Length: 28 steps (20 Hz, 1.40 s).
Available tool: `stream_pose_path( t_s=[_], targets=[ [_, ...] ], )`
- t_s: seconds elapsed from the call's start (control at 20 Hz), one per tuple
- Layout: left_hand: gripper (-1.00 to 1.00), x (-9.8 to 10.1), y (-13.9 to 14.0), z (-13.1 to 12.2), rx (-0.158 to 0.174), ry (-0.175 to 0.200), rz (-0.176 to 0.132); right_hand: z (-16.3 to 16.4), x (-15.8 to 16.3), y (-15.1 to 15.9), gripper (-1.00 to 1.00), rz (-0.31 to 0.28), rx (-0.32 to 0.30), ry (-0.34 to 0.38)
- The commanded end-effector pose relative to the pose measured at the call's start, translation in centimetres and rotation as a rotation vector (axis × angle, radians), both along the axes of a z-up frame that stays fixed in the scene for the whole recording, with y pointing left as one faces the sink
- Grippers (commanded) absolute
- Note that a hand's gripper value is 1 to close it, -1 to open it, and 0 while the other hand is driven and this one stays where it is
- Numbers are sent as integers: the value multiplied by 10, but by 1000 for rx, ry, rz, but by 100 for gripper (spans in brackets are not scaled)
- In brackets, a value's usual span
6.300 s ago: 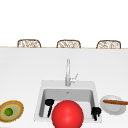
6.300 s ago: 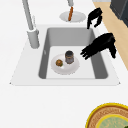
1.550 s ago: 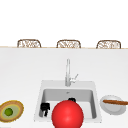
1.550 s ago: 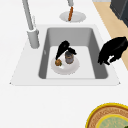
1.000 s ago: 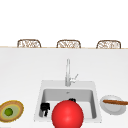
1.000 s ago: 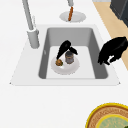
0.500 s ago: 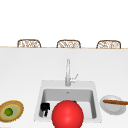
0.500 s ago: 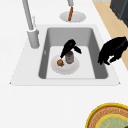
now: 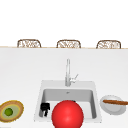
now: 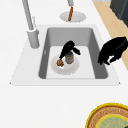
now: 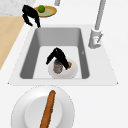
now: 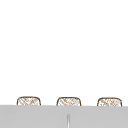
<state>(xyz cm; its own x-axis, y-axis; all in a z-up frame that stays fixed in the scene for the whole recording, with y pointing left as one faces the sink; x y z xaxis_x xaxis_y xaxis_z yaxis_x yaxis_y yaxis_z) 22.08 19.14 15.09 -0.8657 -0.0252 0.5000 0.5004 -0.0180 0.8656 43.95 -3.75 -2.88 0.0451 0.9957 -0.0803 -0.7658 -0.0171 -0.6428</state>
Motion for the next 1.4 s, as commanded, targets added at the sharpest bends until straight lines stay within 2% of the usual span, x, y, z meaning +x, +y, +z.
stream_pose_path(
  t_s=[0.0,0.3,0.8,1.05,1.35],
  targets=[
    [0,0,0,0,0,0,0,-10,8,0,-100,13,0,29],
    [0,0,0,0,0,0,0,-24,27,-4,-100,16,-2,-55],
    [0,0,0,0,0,0,0,-17,20,-2,-100,3,-10,49],
    [0,0,0,0,0,0,0,-17,22,10,-100,-1,-34,39],
    [0,0,0,0,0,0,0,-6,-4,11,-100,3,-50,30]
  ],
)
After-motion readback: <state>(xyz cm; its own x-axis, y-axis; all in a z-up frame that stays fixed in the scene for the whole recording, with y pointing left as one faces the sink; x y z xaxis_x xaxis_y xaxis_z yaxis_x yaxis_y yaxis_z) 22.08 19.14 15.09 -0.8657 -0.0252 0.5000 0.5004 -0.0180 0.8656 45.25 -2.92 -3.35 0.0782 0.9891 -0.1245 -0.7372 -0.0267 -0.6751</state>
